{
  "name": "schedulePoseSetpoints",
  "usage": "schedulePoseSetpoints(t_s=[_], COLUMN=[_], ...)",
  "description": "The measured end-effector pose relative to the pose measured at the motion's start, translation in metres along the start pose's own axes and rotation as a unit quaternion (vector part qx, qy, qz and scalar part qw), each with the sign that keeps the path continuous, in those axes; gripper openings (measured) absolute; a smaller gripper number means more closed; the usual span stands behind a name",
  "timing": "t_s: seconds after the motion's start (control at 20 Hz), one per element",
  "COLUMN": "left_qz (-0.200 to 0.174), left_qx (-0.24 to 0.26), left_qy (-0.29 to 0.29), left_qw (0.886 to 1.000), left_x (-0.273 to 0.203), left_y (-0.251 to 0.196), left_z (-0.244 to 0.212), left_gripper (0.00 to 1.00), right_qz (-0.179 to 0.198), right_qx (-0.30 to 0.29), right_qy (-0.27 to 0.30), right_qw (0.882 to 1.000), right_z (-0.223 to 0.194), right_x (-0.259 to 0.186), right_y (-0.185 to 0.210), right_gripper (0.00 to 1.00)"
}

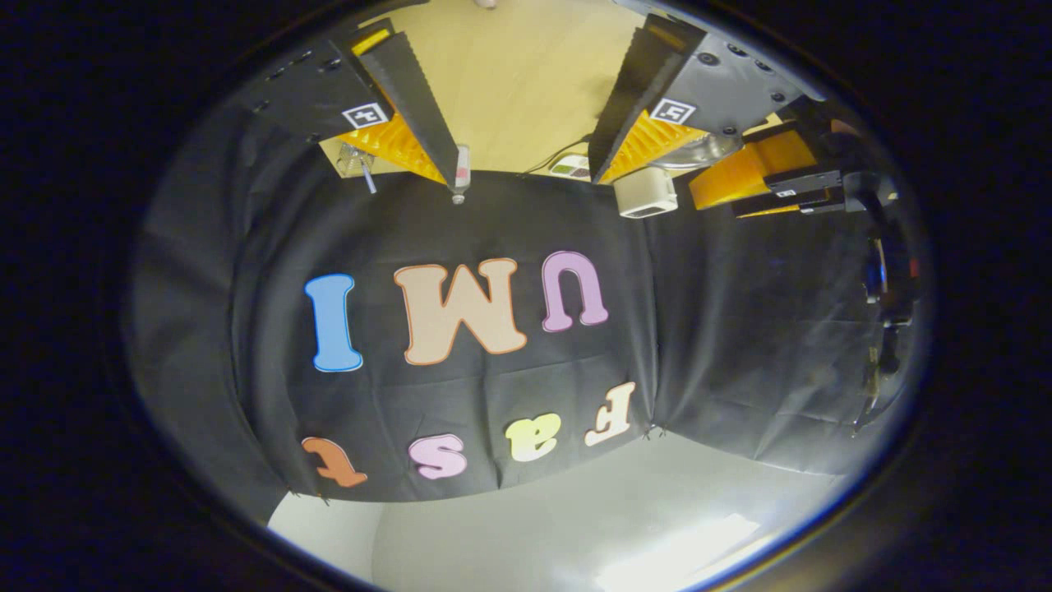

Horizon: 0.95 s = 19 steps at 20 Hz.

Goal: First push the handle of the pot to place it horizontally, then grasp the pot with both hands and set it on the induction cooktop.

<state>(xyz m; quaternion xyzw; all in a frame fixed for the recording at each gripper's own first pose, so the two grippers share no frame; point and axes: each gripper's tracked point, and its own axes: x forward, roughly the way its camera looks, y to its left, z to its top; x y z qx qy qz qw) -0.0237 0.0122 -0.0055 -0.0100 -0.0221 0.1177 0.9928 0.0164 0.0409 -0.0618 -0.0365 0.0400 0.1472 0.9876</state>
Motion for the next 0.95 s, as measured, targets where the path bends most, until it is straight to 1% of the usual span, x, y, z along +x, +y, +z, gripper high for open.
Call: schedulePoseSetpoints(t_s=[0.05,0.1,0.15,0.2,0.3,0.4,0.6,0.65,0.7,0.75,0.95], left_qz=[-0.001,-0.001,0.000,0.001,-0.002,-0.003,-0.004,-0.002,-0.001,0.001,0.002], left_qx=[-0.002,-0.002,-0.003,-0.004,-0.005,0.002,-0.003,-0.001,0.000,0.001,-0.005], left_qy=[0.006,0.010,0.012,0.012,0.014,0.015,0.018,0.019,0.020,0.019,0.019], left_qw=[1.000,1.000,1.000,1.000,1.000,1.000,1.000,1.000,1.000,1.000,1.000], left_x=[-0.001,-0.001,-0.001,-0.001,-0.001,-0.001,-0.001,0.000,0.000,-0.001,0.003], left_y=[0.000,0.001,0.001,0.002,-0.003,-0.003,-0.005,-0.004,-0.003,-0.003,-0.003], left_z=[-0.004,-0.008,-0.008,-0.008,-0.010,-0.010,-0.012,-0.012,-0.013,-0.012,-0.012], left_gripper=[0.96,0.96,0.93,0.96,0.96,0.96,0.96,0.99,0.98,0.97,0.96], right_qz=[-0.006,-0.011,-0.014,-0.019,-0.030,-0.033,-0.036,-0.036,-0.037,-0.038,-0.033], right_qx=[-0.001,0.001,0.003,0.004,0.004,0.007,0.015,0.019,0.022,0.021,0.011], right_qy=[0.000,0.001,0.002,0.002,0.003,0.005,0.010,0.013,0.013,0.012,0.008], right_qw=[1.000,1.000,1.000,1.000,1.000,0.999,0.999,0.999,0.999,0.999,0.999], right_z=[0.000,-0.002,-0.003,-0.004,-0.004,-0.004,-0.006,-0.007,-0.006,-0.006,-0.001], right_x=[-0.001,-0.002,-0.003,-0.004,-0.006,-0.007,-0.004,-0.004,-0.005,-0.004,-0.002], right_y=[-0.003,-0.004,-0.005,-0.006,-0.013,-0.014,-0.016,-0.017,-0.018,-0.020,-0.018], right_gripper=[0.93,0.93,0.93,0.93,0.93,0.93,0.93,0.99,0.99,0.93,0.93])
